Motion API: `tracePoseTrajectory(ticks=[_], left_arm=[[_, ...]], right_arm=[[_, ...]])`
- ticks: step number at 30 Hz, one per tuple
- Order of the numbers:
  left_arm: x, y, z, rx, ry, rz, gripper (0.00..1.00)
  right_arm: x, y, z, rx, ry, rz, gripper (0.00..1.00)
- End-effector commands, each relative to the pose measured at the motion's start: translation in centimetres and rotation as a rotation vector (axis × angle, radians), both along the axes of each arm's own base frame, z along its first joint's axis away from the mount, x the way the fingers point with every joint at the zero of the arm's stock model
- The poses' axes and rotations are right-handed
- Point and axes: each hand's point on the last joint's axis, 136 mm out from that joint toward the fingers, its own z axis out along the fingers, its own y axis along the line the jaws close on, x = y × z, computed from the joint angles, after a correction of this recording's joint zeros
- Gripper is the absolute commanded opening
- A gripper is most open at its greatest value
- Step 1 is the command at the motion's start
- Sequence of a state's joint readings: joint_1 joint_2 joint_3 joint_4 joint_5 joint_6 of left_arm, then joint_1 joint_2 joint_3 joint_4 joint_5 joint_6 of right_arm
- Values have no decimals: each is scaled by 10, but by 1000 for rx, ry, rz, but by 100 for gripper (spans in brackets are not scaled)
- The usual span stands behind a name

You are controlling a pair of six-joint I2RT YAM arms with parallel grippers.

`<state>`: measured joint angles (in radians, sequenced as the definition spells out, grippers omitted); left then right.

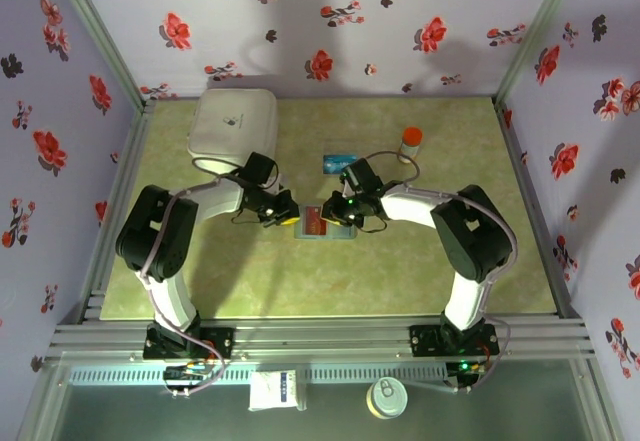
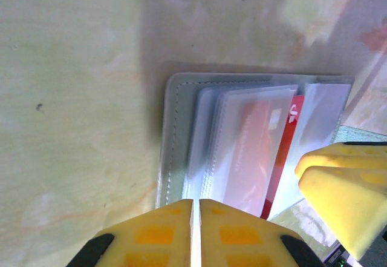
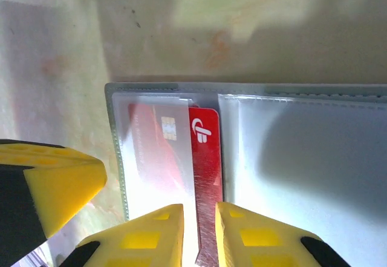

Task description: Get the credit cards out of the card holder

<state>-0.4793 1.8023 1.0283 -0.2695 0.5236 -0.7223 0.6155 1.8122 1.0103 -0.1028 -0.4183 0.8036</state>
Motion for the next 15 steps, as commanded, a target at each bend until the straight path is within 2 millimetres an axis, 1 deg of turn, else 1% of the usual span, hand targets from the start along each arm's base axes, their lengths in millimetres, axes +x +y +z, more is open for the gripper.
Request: tracePoseTrajectory(ticks=[1, 4, 8, 12, 15], left_arm=[[7, -2, 19, -9, -46, -14, 8], [5, -12, 18, -16, -43, -36, 3], [1, -22, 7, -13, -20, -63, 0], [-3, -25, -4, -12, 3, -70, 0], [-6, -23, -11, 3, 18, -76, 0]], right_arm=[[-5, -6, 2, -21, -16, 1, 22], [-4, -5, 2, -13, -16, -1, 22], [-5, 0, 1, 14, -3, 7, 22], [-6, 4, -1, 35, 13, 12, 22], [-6, 6, -3, 42, 18, 18, 22]])
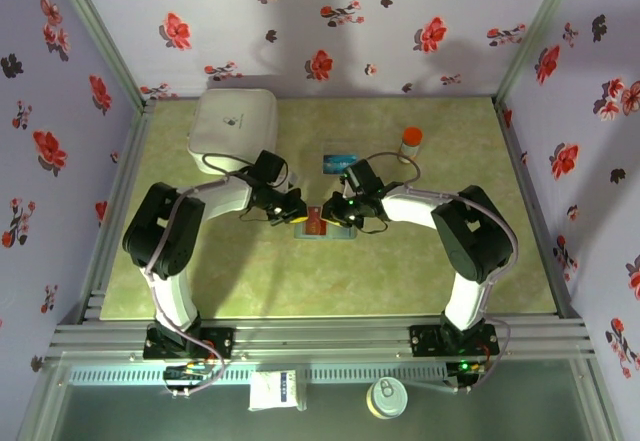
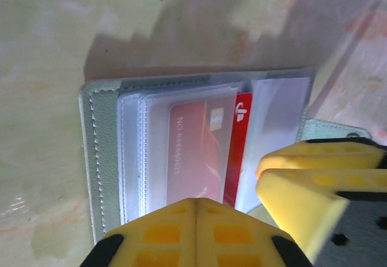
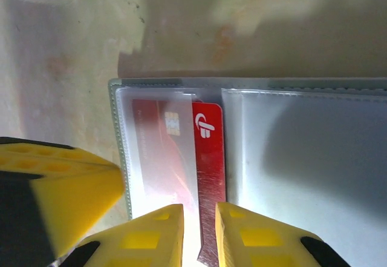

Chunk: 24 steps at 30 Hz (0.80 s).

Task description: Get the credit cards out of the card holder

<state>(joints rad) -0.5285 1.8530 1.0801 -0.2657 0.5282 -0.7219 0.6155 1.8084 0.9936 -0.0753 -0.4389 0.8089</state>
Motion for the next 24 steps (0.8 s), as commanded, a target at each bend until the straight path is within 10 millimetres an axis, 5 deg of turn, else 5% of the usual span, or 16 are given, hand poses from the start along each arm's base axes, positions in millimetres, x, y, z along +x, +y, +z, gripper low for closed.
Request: tracePoseTrajectory(ticks=[1, 24], left_arm=[[-5, 2, -12, 25, 24, -24, 0], [-8, 9, -22, 68, 36, -29, 0]], right_arm=[[-4, 5, -3, 22, 18, 13, 22], [-4, 21, -11, 73, 60, 51, 21]])
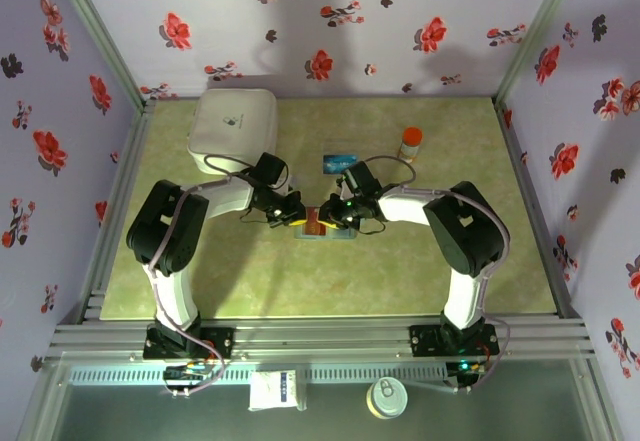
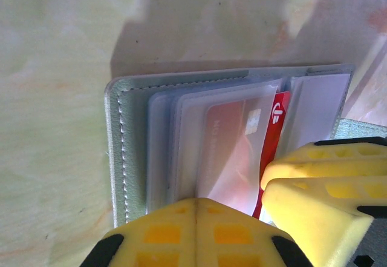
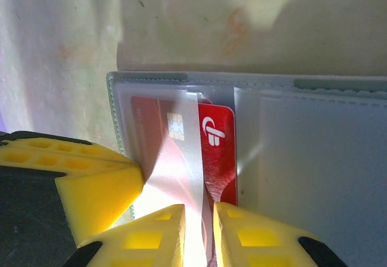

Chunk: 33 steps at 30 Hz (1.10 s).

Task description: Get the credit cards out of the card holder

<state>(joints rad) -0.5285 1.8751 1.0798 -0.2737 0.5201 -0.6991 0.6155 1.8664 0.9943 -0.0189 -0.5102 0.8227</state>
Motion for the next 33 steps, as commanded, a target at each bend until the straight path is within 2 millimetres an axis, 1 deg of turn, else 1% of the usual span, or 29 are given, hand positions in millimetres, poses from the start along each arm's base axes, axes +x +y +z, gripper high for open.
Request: tracePoseTrajectory(ticks=[1, 3, 6, 9, 12, 22, 29, 33], left_arm=[[-6, 6, -12, 45, 27, -15, 0], [-5, 6, -12, 46, 28, -15, 0], [-6, 7, -11, 46, 28, -15, 0], [-6, 7, -12, 47, 28, -17, 0], [-6, 7, -11, 48, 30, -17, 0], [-2, 4, -1, 36, 12, -17, 0], [1, -1, 16, 14, -11, -19, 0], [1, -5, 20, 16, -18, -25, 0]], right_arm=[[-1, 10, -1, 21, 22, 25, 21], [-2, 8, -4, 2, 25, 26, 21], [-3, -3, -8, -76, 23, 21, 21], [-1, -10, -7, -122, 2, 17, 20], [2, -10, -2, -121, -19, 16, 20], [3, -10, 8, -103, -52, 11, 20], [5, -8, 25, -45, -89, -9, 21], [5, -12, 25, -34, -83, -25, 22]])
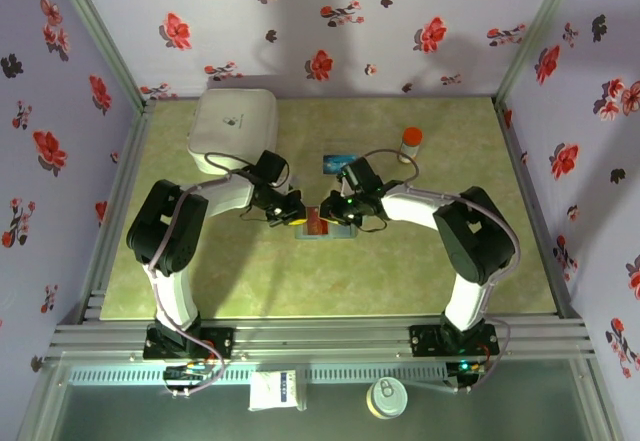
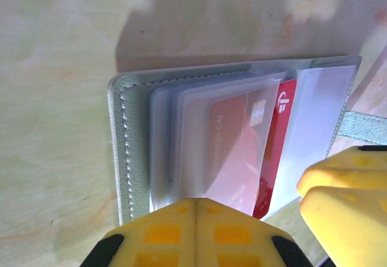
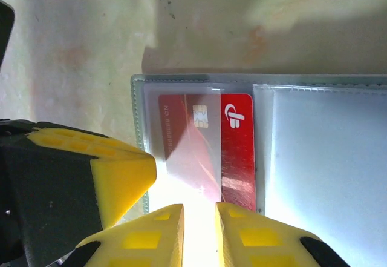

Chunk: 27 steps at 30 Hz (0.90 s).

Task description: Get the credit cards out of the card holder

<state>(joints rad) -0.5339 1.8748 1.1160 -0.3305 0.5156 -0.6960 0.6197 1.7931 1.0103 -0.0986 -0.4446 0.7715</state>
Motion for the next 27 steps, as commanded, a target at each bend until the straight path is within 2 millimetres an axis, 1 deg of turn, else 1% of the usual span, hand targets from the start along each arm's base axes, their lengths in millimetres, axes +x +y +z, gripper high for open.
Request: tracePoseTrajectory(ticks=[1, 11, 16, 20, 27], left_arm=[[1, -5, 14, 4, -30, -22, 0], [-1, 2, -8, 70, -4, -14, 0], [-2, 8, -9, 106, -14, -12, 0], [-4, 9, -16, 116, 4, -17, 0], [-5, 10, -16, 122, 6, -16, 0]], right_arm=[[2, -5, 3, 15, -3, -35, 22], [4, -11, -10, 28, 44, -54, 23], [3, -8, -14, 50, 64, -46, 24], [3, -6, -17, 56, 74, -44, 24], [5, -9, -26, 48, 88, -48, 25]])
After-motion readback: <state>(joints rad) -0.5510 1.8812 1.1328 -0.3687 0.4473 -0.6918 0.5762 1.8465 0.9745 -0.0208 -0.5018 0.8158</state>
